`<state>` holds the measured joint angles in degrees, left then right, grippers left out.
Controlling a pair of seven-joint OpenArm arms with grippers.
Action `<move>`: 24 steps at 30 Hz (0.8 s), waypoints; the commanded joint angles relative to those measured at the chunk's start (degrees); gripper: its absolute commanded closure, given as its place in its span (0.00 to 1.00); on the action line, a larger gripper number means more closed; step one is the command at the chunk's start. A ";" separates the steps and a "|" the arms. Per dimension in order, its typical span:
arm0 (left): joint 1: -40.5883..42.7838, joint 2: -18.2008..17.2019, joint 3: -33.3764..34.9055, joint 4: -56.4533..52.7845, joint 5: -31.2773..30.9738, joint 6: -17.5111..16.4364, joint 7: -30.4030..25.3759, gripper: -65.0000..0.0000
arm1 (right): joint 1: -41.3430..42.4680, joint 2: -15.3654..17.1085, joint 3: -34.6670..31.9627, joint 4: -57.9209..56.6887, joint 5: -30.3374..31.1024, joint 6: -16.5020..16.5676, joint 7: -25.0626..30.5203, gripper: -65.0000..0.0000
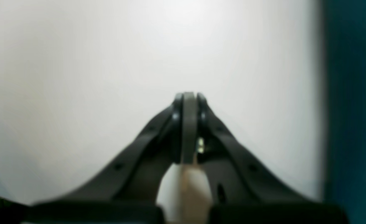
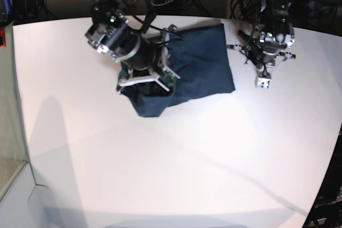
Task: Layout the t-shirt on the table in an organized manner, then fold the t-shirt properly
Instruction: 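Lift the strip end with the right gripper and fold it toward the left gripper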
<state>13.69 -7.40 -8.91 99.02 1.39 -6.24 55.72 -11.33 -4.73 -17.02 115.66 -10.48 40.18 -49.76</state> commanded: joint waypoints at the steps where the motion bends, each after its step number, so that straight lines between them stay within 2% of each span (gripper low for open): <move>1: -1.17 -0.12 -0.10 0.98 0.15 0.22 -0.82 1.00 | 0.39 -0.41 -2.02 1.14 0.85 -0.18 1.36 1.00; 8: -1.61 0.94 -0.28 0.45 0.24 0.22 -0.82 1.00 | -0.05 -0.41 -8.17 0.96 0.85 -0.18 1.10 1.00; 12: -0.73 1.02 -0.37 1.77 0.24 0.22 -0.21 1.00 | 0.21 -0.41 -8.35 0.70 0.85 -0.18 1.10 1.00; 16: 0.15 0.76 -0.37 6.16 0.24 0.22 3.48 1.00 | 0.48 -0.15 -8.26 0.70 0.85 -0.18 1.27 1.00; 21: 2.00 0.41 -0.37 12.85 0.33 0.22 12.89 1.00 | 1.18 -0.15 -8.17 0.61 0.77 -0.18 0.92 1.00; 24: 5.08 -0.73 -0.37 13.90 0.24 0.22 13.68 1.00 | 1.18 -0.06 -8.17 0.61 0.77 -0.18 0.92 1.00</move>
<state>18.92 -7.94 -9.10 112.09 1.52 -6.26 69.41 -10.55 -4.43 -25.04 115.46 -10.50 40.21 -50.35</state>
